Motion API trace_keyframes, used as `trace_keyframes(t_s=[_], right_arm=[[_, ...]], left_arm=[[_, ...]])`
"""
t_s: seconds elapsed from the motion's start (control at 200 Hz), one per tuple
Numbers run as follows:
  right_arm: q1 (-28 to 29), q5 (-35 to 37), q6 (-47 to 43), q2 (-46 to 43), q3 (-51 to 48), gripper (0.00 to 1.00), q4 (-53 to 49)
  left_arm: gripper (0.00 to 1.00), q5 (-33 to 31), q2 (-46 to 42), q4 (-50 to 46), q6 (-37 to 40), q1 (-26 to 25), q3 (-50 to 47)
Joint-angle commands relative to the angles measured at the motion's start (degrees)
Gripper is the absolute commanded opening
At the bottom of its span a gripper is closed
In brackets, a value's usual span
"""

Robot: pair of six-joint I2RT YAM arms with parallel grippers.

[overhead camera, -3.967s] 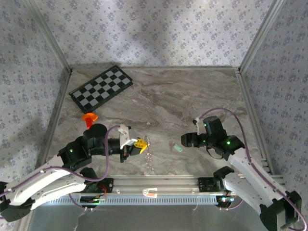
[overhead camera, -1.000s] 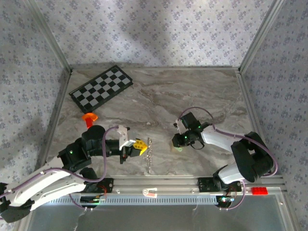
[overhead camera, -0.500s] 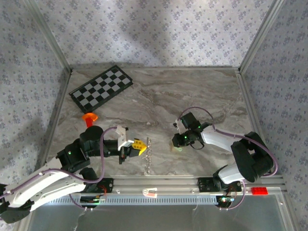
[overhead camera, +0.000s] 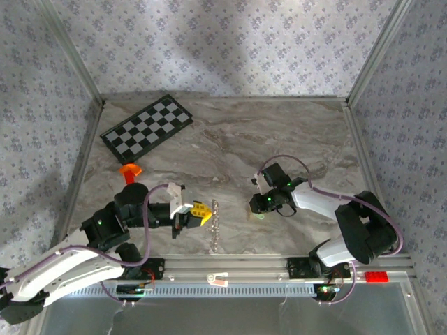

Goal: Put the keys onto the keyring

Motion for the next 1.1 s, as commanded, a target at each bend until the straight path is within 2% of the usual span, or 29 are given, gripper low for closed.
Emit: trace_keyframes(t_s=[0.0, 0.225, 0.675, 0.865, 1.095], right_arm=[[0.37, 0.61, -1.05, 1.05, 0.78, 0.18, -1.11], [0.36, 0.21, -1.35, 1.73, 1.25, 0.16, -0.85], [1.70, 1.47, -2.59, -1.75, 1.45, 0.03, -1.84], [5.36, 4.62, -5.18, -8.91, 0.53, 0.01, -0.60], [10.77, 6.62, -9.75, -24.93, -2.85, 0.01, 5.74]], left_arm=[[0.00, 0.68, -1.02, 2.30, -0.44, -0.36, 0.71], [0.00, 0.37, -1.34, 2.00, -0.37, -0.52, 0.79], [0.00, -0.12, -1.19, 1.58, -0.20, -0.73, 1.21], [0.00, 0.14, -1.02, 1.05, -0.12, -0.71, 1.70], [0.00, 0.59, -0.55, 0.45, -0.17, -0.71, 2.58]])
